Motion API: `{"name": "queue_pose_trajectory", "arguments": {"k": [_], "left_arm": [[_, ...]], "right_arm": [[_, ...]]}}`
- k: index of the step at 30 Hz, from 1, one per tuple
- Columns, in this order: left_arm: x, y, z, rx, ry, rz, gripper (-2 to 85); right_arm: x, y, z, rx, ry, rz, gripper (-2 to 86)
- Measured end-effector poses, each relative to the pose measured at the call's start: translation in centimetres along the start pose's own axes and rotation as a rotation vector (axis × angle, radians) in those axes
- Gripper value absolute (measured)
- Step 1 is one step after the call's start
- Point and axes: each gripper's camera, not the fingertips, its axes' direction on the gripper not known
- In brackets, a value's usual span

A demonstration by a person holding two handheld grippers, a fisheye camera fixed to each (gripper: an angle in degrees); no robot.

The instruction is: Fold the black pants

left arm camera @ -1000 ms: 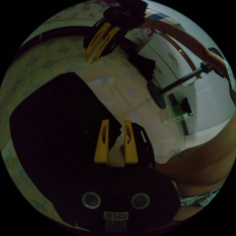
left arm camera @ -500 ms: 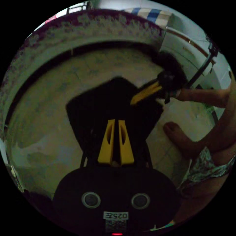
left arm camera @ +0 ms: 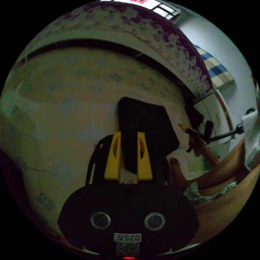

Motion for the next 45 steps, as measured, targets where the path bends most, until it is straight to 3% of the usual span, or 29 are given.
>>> {"name": "queue_pose_trajectory", "arguments": {"k": [2, 5, 9, 13, 15, 18, 20, 24, 29, 33, 40, 45], "left_arm": [[-4.5, 1.8, -0.1, -0.135, 0.158, -0.125, 12.0], [-7.0, 3.7, 1.1, -0.270, 0.223, -0.144, 13.1], [-9.4, 4.7, 2.1, -0.320, 0.379, -0.184, 13.2], [-11.2, 4.8, 0.8, -0.422, 0.432, -0.102, 12.0], [-12.0, 5.6, -0.1, -0.431, 0.454, -0.095, 11.0], [-13.5, 7.9, -1.9, -0.402, 0.485, -0.099, 9.0], [-15.0, 10.6, -2.4, -0.415, 0.575, -0.177, 6.8], [-17.0, 16.4, -4.8, -0.315, 0.771, -0.303, 4.9], [-19.0, 25.4, -15.0, -0.006, 0.961, -0.394, 3.4], [-20.8, 31.9, -25.3, 0.276, 0.969, -0.448, 2.0], [-16.9, 45.8, -56.0, 0.722, 0.392, -0.334, 1.6], [-13.5, 57.4, -71.2, 0.746, 0.099, -0.504, 1.6]], "right_arm": [[2.5, 1.7, 1.0, -0.053, -0.070, 0.139, 16.0], [4.2, 4.0, 3.5, -0.107, -0.108, 0.274, 18.5], [4.5, 5.3, 8.5, -0.056, -0.286, 0.380, 18.0], [3.0, 4.0, 14.9, -0.073, -0.290, 0.340, 12.4], [2.8, 4.1, 17.2, -0.094, -0.284, 0.358, 9.9], [3.5, 4.9, 21.3, -0.180, -0.427, 0.515, 6.5], [3.6, 5.7, 24.6, -0.275, -0.573, 0.702, 5.4], [-0.4, 5.0, 28.4, -0.413, -0.626, 0.727, 4.8], [-13.9, -0.1, 35.7, -0.670, -0.615, 0.534, 4.6], [-27.8, -4.4, 43.0, -0.823, -0.690, 0.316, 4.8], [-66.0, -5.8, 53.7, -0.904, -1.030, -0.308, 5.2], [-89.1, 3.1, 58.4, -0.819, -1.111, -0.569, 5.3]]}}
